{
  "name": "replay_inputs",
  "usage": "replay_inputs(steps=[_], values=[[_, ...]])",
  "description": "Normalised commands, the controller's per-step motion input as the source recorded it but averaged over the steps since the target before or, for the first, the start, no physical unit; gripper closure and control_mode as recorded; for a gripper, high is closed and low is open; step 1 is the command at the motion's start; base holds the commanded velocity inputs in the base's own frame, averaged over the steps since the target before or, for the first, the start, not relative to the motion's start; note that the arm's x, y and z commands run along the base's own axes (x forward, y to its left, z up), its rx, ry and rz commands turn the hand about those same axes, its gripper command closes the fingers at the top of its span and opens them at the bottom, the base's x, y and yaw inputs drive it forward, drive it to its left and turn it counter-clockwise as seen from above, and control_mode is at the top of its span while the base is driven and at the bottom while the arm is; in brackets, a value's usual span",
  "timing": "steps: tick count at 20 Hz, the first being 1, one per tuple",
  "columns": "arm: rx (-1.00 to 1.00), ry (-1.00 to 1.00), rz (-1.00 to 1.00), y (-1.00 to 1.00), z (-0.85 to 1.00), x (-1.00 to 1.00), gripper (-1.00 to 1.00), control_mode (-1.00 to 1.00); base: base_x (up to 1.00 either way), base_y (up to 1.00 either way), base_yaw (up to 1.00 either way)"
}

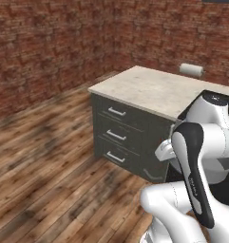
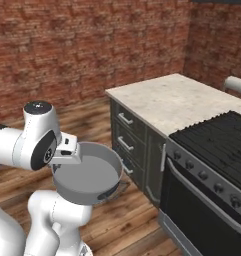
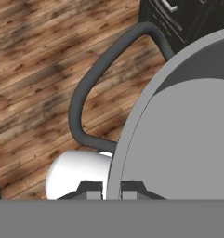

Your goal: Pick the kettle from the cabinet and place it on a stove burner. Then pick the pot from the counter and place it on another stove burner. Finally, turn both burners on.

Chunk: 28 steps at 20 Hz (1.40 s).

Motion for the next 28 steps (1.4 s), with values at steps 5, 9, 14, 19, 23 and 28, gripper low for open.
replay_inputs(steps=[5,9,14,19,23,28], values=[[0.00,0.00,0.00,0.00,0.00,0.00,1.00,1.00,0.47,0.00,-0.30],[0.00,0.00,0.00,0.00,0.00,0.00,1.00,1.00,0.53,0.00,-0.30],[0.00,0.00,0.00,0.00,0.00,0.00,1.00,1.00,0.60,0.00,-0.30],[0.00,0.00,0.00,0.00,0.00,0.00,1.00,1.00,0.61,0.00,-0.29],[0.00,0.00,0.00,0.00,0.00,0.00,1.00,1.00,0.62,0.00,-0.30],[0.00,0.00,0.00,0.00,0.00,0.00,1.00,1.00,0.59,0.00,-0.30]])
